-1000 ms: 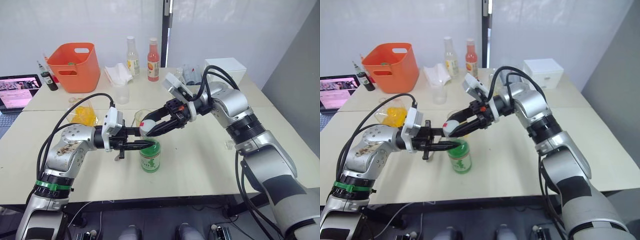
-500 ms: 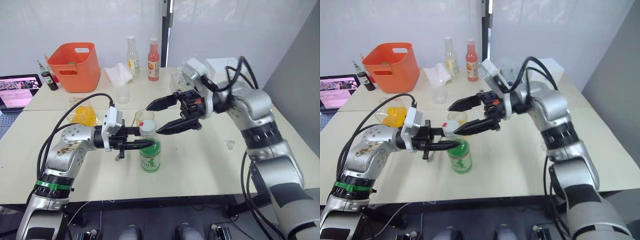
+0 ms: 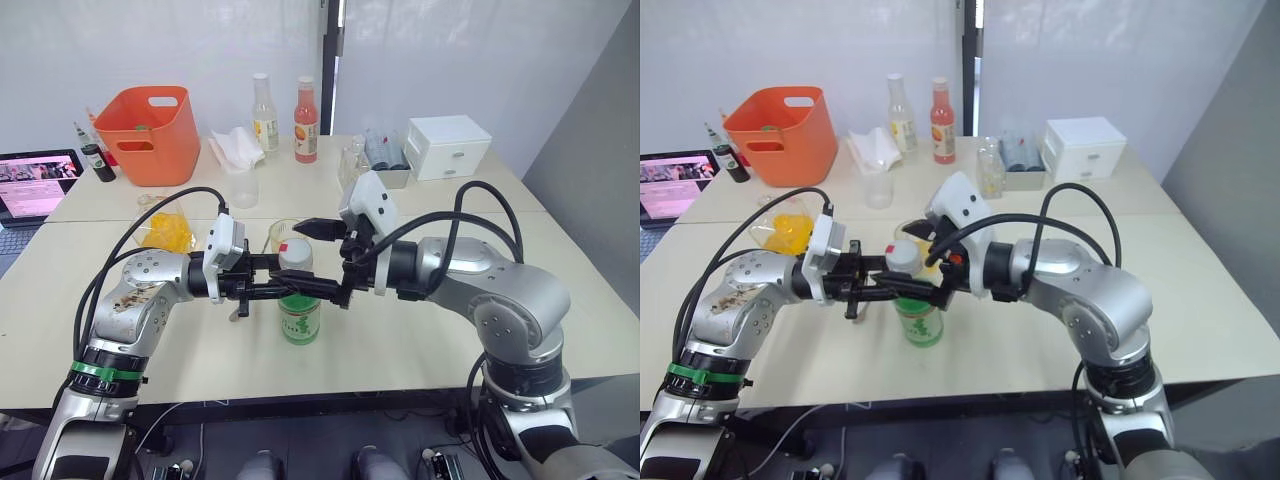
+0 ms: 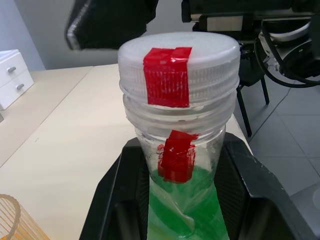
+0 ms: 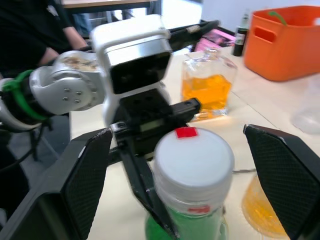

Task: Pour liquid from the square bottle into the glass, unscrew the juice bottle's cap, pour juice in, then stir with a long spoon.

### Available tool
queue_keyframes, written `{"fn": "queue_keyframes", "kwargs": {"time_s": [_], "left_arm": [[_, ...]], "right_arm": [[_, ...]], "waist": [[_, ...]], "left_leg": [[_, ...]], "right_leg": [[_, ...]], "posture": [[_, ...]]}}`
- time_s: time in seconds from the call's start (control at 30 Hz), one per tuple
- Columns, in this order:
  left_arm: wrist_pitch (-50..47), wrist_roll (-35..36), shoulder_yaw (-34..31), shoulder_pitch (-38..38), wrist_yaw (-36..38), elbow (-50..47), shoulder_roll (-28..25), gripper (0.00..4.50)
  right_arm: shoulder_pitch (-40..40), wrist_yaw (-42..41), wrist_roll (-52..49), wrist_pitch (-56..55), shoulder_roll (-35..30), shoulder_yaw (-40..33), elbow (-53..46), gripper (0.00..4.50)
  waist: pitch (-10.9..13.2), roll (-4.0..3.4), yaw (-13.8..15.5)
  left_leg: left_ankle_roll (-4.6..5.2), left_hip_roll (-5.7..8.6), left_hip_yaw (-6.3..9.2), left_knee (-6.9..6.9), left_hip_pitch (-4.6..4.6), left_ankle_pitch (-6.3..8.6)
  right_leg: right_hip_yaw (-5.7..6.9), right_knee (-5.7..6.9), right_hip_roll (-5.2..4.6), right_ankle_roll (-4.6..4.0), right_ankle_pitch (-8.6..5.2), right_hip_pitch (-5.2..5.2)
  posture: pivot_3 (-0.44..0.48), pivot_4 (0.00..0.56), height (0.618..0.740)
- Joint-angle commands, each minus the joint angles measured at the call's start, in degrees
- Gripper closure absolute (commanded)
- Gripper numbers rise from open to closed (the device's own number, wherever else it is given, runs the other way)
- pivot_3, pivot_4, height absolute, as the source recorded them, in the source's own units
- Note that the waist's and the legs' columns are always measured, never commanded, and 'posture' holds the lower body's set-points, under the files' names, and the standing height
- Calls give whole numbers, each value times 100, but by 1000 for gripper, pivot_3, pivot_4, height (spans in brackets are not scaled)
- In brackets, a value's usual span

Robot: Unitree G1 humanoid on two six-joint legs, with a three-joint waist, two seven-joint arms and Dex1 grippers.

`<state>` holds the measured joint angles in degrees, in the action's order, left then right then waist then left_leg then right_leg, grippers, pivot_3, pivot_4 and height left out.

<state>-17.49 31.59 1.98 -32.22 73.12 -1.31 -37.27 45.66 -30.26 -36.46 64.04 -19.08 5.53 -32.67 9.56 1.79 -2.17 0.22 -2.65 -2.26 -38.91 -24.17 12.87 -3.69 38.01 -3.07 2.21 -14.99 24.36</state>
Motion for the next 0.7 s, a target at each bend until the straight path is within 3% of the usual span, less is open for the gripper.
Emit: {"fn": "queue_keyframes", "kwargs": {"time_s": [0.03,0.37,0.5,0.63,0.7], "left_arm": [[-35,-179,31,62,-23,37,-72,3118],[-25,-181,35,77,-4,7,-83,3118],[-29,-187,32,82,-6,-2,-96,3118],[-36,-184,22,82,-6,-8,-110,3118],[-35,-189,17,84,-6,-8,-120,3118]], "right_arm": [[51,274,-137,138,1,-243,-242,53],[-61,271,-275,158,-66,-193,-94,53],[-82,255,-269,69,-89,-156,20,1142],[-86,260,-253,-5,-98,-123,88,2547],[-86,268,-257,-26,-91,-119,101,2783]], "waist": [[0,0,-2],[0,0,-8],[0,0,-10],[0,0,-11],[0,0,-11]], "left_leg": [[0,0,0,0,0,0],[0,0,0,1,0,0],[0,0,0,1,0,0],[0,0,1,1,0,0],[0,0,1,0,0,0]], "right_leg": [[0,0,0,0,0,0],[0,-3,1,0,0,-1],[0,-3,1,0,0,-1],[0,-3,1,1,0,-1],[0,-3,1,1,0,-2]], "posture": [[0,150,715],[0,150,715],[0,150,715],[0,150,715],[0,150,715]]}}
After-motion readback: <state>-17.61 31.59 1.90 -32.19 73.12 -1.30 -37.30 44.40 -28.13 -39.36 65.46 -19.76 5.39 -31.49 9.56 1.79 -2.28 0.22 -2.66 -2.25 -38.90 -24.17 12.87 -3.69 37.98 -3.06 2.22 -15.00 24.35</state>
